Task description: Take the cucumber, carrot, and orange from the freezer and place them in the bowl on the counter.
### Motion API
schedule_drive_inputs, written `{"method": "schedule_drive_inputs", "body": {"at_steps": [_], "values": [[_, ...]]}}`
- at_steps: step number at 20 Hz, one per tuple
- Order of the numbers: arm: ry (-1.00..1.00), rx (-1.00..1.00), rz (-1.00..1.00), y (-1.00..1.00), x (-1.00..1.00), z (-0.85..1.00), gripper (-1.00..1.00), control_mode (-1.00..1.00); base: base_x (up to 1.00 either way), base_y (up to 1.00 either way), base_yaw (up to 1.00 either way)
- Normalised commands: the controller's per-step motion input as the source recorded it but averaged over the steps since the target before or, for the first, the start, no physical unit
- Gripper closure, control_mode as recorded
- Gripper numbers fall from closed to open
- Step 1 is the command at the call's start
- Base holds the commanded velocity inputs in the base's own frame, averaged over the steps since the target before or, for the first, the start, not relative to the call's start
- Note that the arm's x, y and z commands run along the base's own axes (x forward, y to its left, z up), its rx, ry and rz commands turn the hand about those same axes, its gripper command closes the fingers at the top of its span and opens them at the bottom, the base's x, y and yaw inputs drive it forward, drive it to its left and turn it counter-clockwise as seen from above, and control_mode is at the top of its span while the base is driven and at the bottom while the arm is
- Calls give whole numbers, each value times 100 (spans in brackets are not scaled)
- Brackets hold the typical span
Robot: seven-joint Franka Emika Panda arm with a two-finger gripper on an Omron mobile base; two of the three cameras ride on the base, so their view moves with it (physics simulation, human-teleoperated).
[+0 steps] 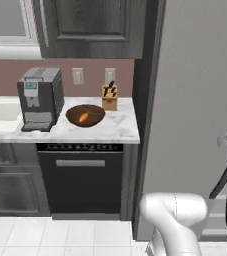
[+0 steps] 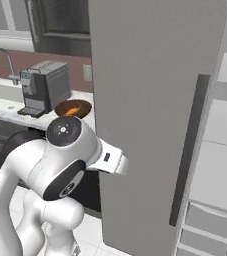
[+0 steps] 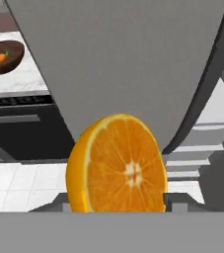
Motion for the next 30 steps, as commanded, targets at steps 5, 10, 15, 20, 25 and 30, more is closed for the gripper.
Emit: {"method": "schedule_drive_inputs", "body": {"at_steps": [5, 10, 15, 20, 25, 30], "values": [[0, 0, 0, 0, 0, 0, 100, 100, 14, 100, 18], [0, 0, 0, 0, 0, 0, 100, 100, 85, 100, 3], [0, 0, 0, 0, 0, 0, 100, 100, 100, 89, -10], [0, 0, 0, 0, 0, 0, 100, 100, 100, 27, -21], [0, 0, 0, 0, 0, 0, 100, 100, 100, -16, -9], [18, -1, -7, -34, 100, -46, 100, -100, 0, 0, 0]]}}
